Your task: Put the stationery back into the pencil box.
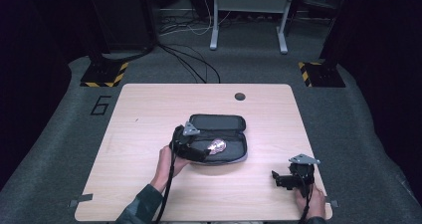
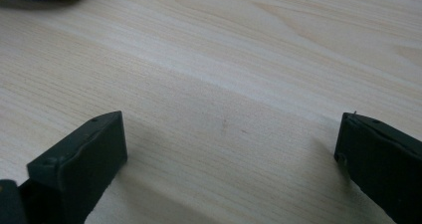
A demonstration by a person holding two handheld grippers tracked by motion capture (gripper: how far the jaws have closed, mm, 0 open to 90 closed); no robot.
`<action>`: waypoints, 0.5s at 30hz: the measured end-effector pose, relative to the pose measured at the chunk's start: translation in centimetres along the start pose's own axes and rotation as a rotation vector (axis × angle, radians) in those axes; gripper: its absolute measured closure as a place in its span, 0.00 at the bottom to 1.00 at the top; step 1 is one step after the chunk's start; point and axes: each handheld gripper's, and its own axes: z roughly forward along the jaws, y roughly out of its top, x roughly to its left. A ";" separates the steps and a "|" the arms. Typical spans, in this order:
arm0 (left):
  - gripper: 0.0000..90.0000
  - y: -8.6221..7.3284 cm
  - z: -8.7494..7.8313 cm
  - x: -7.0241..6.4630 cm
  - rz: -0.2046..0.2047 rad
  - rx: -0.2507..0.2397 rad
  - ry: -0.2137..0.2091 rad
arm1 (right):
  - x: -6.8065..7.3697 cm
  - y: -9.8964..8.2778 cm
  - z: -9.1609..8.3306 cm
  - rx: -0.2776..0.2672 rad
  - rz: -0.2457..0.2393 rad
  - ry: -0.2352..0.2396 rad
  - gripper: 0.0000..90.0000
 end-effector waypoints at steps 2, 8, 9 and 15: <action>0.14 -0.5 -0.7 0.1 -0.005 -0.015 0.006 | 0.0 0.0 0.0 0.000 0.000 0.000 0.00; 0.13 -2.7 -3.4 0.5 0.001 -0.022 0.052 | 0.0 0.0 0.0 0.000 0.000 0.000 0.00; 0.13 -3.1 -3.7 0.5 -0.002 -0.024 0.062 | 0.0 0.0 0.0 0.000 0.000 0.000 0.00; 0.12 -6.3 -5.4 1.2 -0.028 -0.005 0.099 | 0.0 0.0 0.0 0.000 0.000 0.000 0.00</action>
